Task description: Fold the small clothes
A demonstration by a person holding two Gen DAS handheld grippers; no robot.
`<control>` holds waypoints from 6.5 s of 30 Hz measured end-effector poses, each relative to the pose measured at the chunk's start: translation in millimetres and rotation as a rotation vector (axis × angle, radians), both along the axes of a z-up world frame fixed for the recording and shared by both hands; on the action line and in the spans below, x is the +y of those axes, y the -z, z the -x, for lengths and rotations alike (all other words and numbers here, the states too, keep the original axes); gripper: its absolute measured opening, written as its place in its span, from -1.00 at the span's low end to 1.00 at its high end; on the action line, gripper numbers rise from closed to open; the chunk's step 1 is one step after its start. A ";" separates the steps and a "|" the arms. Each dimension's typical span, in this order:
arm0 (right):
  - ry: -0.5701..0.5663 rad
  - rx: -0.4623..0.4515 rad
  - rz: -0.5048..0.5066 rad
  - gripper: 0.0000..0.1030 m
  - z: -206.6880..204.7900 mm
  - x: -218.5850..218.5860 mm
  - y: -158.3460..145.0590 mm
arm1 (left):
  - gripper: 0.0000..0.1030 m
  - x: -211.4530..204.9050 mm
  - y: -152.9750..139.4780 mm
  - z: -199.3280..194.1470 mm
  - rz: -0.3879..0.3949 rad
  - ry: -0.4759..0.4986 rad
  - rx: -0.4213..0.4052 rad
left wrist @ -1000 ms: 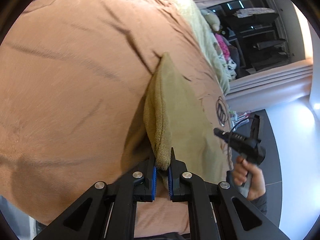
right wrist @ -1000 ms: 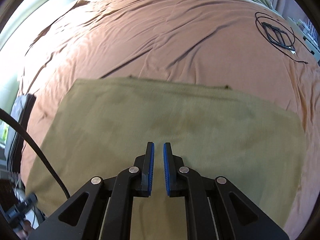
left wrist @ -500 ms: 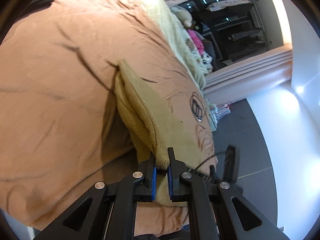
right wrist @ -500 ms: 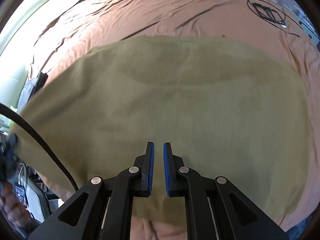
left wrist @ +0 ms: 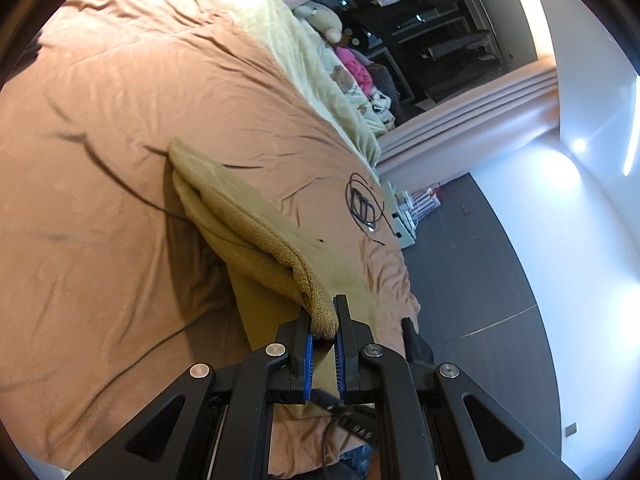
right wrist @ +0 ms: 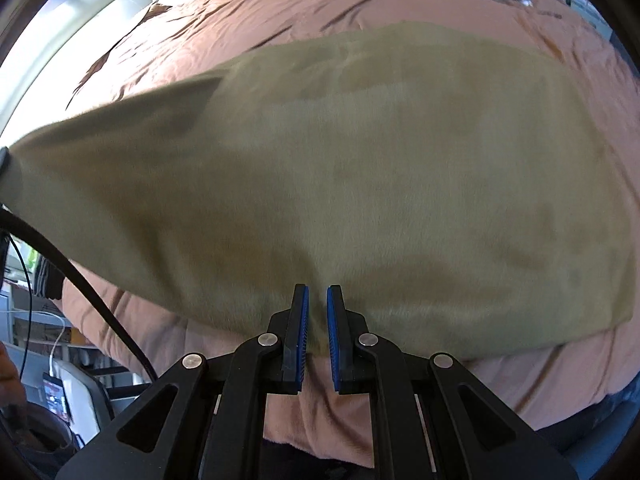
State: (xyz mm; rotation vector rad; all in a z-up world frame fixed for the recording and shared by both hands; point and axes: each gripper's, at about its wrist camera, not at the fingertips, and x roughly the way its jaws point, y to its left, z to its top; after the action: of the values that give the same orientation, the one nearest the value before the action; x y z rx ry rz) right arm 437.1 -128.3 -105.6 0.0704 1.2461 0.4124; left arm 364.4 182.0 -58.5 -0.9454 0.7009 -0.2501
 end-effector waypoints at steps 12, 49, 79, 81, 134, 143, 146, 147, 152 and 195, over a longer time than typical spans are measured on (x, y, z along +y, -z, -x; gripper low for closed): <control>-0.041 0.025 -0.059 -0.89 10.2 -13.5 21.2 | -0.83 -44.1 -24.9 -29.5 -0.082 0.085 -0.008; 0.207 -0.144 -0.184 -0.08 79.2 -207.1 -32.8 | -0.83 -290.6 -20.3 -100.7 -0.266 0.555 0.037; 0.121 -0.205 -0.058 -0.16 52.4 -206.8 -48.6 | -0.15 -223.0 59.4 -88.7 -0.469 0.463 0.250; 0.096 -0.205 -0.010 -0.21 47.0 -198.0 -46.8 | -0.15 -218.8 63.4 -87.0 -0.498 0.457 0.259; 0.057 -0.072 -0.175 -0.80 -12.4 -251.4 2.0 | -0.15 -202.2 125.4 -89.3 -0.501 0.485 0.419; -0.057 -0.204 0.038 -0.63 -13.5 -198.1 -48.7 | -0.15 -171.3 108.9 -89.6 -0.459 0.410 0.362; -0.083 -0.222 0.054 -0.35 -19.2 -181.7 -55.6 | -0.15 -163.7 106.1 -91.4 -0.439 0.394 0.355; -0.095 -0.233 0.064 -0.32 -21.1 -173.9 -57.8 | -0.15 -162.8 105.8 -91.8 -0.436 0.393 0.354; -0.164 -0.273 0.108 -0.32 -30.3 -138.5 -60.6 | -0.15 -156.2 104.4 -92.6 -0.417 0.386 0.346; -0.392 -0.385 0.186 -0.96 -92.7 -51.2 -64.5 | -0.15 -139.8 121.2 -143.8 -0.341 0.366 0.352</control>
State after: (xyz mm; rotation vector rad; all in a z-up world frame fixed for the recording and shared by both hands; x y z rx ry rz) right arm 529.8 -179.4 -41.1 -0.4018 0.9073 0.6139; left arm 508.2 42.2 -179.7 -0.5320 1.2031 -0.2770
